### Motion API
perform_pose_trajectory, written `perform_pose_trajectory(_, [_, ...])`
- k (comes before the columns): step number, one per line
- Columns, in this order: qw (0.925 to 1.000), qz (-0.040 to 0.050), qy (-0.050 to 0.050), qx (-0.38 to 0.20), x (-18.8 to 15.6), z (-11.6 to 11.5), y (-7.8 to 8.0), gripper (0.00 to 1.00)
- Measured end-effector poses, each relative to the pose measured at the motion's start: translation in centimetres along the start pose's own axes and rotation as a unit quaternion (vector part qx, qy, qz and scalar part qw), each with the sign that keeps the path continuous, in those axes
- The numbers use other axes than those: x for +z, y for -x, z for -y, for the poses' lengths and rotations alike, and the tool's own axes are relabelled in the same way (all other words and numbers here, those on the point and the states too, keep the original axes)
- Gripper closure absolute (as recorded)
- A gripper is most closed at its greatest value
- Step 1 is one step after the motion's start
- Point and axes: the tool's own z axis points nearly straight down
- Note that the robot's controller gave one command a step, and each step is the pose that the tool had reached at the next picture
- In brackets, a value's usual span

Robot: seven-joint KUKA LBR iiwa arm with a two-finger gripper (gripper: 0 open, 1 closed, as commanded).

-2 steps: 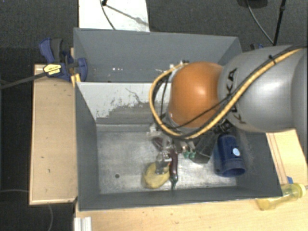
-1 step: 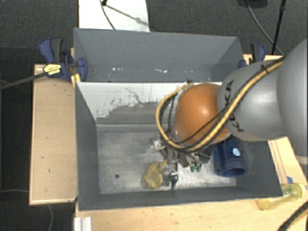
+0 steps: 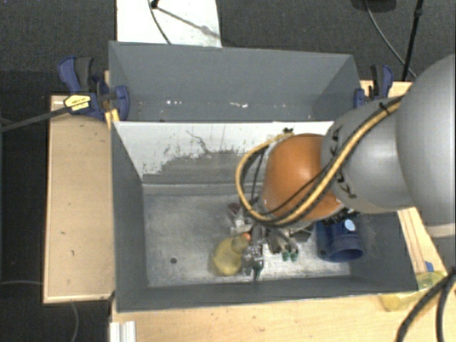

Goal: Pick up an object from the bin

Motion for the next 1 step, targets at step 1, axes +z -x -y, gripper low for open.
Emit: perform_pose_trajectory(1, [1.0, 0.0, 0.0, 0.001, 0.0, 0.0, 0.0, 1.0])
